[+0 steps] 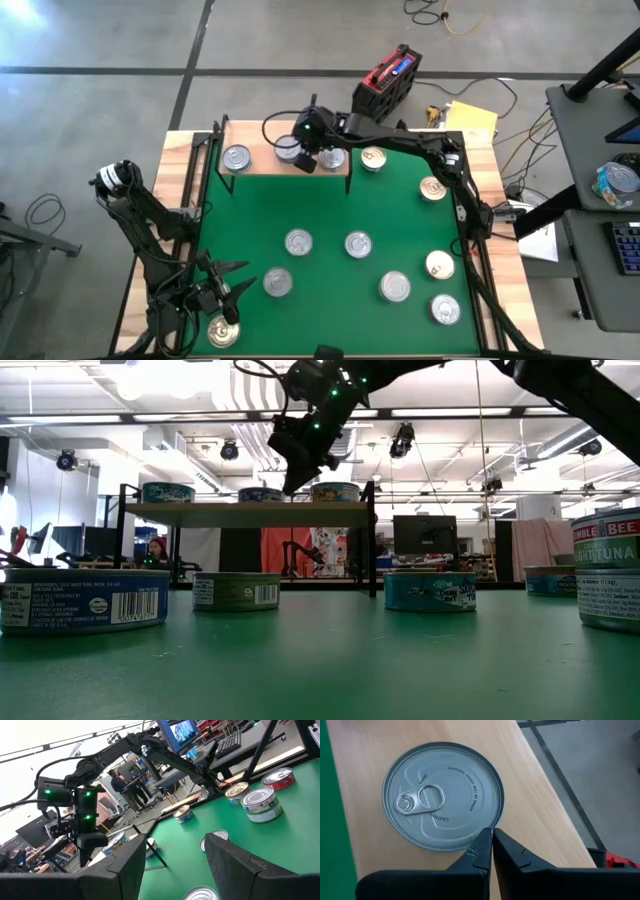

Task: Stack canned seafood by type on shelf
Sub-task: Put the middle left dark blue tuna can on the shelf

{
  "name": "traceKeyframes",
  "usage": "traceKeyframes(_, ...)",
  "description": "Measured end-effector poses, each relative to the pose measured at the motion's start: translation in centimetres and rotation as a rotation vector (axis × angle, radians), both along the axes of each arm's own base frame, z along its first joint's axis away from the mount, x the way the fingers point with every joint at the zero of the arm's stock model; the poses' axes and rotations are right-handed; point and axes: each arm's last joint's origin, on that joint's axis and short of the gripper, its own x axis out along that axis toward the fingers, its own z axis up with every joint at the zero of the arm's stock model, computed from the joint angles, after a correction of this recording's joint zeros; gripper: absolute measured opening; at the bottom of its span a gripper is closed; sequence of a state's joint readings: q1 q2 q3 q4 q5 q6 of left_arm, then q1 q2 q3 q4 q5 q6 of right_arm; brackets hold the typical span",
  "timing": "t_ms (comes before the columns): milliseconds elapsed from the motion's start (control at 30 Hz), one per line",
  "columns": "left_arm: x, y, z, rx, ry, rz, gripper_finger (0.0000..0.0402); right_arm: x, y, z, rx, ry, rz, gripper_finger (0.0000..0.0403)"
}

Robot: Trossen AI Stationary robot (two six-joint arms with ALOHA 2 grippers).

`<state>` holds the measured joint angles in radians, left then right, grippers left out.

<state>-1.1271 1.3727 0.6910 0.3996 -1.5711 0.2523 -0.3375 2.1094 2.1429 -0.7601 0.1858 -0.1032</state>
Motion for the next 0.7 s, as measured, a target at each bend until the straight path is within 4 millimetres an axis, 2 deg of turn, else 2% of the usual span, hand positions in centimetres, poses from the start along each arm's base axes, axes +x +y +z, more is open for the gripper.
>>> traceKeyframes(700,0.1,0.0,0.0,0.001,0.0,0.003,0.0187,0.4,2.9,-0.2,0.039,0.057,0.044,0.0009)
